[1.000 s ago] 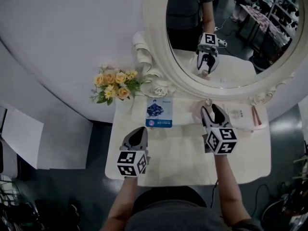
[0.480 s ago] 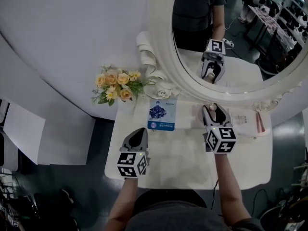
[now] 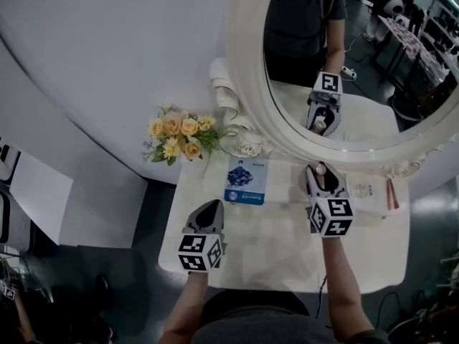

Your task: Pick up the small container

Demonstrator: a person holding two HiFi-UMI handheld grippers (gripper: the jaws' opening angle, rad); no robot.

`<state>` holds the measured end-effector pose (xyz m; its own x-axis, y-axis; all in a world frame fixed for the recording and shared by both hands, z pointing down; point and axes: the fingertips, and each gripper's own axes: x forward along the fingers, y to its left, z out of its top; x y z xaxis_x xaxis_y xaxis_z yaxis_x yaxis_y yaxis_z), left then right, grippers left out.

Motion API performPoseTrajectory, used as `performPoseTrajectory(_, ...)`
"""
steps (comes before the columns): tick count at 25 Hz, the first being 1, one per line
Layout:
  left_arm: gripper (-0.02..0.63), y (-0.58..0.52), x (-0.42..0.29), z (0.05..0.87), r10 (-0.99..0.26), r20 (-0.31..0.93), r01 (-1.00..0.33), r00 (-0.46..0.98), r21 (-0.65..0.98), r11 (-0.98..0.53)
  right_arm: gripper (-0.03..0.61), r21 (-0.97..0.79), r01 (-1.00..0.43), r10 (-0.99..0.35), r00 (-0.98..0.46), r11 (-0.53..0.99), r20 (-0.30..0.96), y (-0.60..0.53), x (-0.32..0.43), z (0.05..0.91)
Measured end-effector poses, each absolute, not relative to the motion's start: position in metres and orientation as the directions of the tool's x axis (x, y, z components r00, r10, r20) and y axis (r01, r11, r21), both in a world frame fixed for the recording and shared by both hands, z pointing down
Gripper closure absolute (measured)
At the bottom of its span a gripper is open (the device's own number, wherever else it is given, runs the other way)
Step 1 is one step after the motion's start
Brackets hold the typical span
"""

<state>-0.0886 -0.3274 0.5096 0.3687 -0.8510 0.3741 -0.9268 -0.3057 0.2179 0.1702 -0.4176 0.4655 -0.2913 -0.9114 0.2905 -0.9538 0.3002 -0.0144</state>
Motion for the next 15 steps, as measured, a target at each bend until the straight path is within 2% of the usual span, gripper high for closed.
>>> performPoseTrajectory(15, 0.607, -0.324, -0.083, 0.5, -0.852, 0.353, -0.92, 0.387, 0.204, -0.334, 0.428, -0.042, -0.942, -0.922, -0.334, 0.332, 0.197, -0.381, 0.155, 0.449)
